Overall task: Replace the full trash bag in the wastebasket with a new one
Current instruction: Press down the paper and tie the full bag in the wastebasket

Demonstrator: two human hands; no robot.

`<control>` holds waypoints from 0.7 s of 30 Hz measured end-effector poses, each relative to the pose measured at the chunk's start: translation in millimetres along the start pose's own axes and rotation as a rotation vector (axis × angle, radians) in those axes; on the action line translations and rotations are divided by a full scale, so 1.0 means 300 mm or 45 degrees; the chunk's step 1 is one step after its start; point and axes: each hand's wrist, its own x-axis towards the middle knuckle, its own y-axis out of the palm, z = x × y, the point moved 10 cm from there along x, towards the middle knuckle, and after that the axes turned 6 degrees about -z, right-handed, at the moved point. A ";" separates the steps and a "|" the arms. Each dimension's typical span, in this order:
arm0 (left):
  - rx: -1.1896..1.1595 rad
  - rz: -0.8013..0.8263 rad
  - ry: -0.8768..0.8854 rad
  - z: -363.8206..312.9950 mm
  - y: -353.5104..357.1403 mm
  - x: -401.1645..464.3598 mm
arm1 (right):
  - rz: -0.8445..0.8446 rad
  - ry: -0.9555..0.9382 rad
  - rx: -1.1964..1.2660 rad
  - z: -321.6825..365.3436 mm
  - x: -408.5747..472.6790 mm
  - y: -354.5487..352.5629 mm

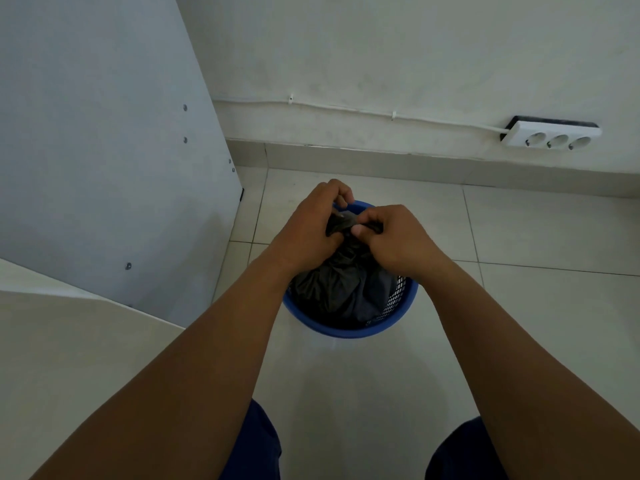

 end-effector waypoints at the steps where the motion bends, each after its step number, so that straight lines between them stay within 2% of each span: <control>1: 0.029 -0.020 0.026 -0.007 -0.002 0.000 | 0.061 0.065 0.089 -0.014 -0.003 0.009; 4: 0.126 -0.098 0.104 -0.032 -0.003 -0.007 | 0.344 0.308 0.454 -0.056 -0.024 0.059; 6: 0.254 -0.170 0.168 -0.052 0.001 -0.013 | 0.447 0.406 0.696 -0.059 -0.036 0.080; 8: 0.407 -0.249 0.217 -0.065 -0.014 -0.013 | 0.416 0.482 0.904 -0.060 -0.043 0.077; 12: 0.121 -0.126 0.172 -0.048 -0.037 -0.013 | 0.320 0.555 1.087 -0.084 -0.038 0.062; 14: 0.035 -0.153 0.158 -0.053 -0.056 -0.020 | 0.318 0.547 1.120 -0.083 -0.031 0.059; 17: 0.046 -0.228 0.129 -0.053 -0.075 -0.019 | 0.332 0.544 1.179 -0.082 -0.023 0.055; 21: 0.080 -0.210 0.074 -0.023 -0.082 -0.011 | 0.369 0.592 1.262 -0.101 -0.020 0.066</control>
